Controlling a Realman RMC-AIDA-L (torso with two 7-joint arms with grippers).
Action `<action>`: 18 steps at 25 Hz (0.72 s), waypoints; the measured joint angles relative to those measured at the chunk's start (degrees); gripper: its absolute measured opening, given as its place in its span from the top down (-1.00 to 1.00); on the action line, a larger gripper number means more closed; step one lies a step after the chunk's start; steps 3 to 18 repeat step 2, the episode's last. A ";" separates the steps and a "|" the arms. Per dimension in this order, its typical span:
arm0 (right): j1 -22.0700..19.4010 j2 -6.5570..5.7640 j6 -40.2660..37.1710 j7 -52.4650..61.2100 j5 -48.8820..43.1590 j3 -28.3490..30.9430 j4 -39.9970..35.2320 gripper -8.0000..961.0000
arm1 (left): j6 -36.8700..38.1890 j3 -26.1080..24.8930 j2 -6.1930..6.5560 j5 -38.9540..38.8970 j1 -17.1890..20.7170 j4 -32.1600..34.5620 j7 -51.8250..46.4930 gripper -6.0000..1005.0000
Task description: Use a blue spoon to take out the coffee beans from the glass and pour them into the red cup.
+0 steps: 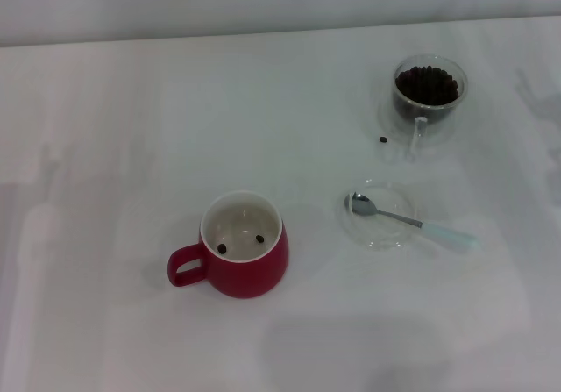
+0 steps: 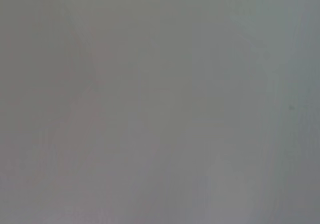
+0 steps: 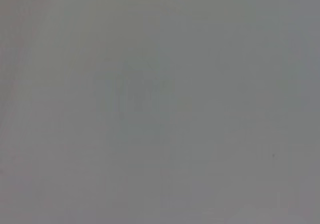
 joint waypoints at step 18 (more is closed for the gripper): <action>0.09 -0.10 0.03 -0.07 0.84 0.00 -0.04 -0.83 | -0.06 0.04 0.00 0.00 0.26 0.00 -0.04 -0.78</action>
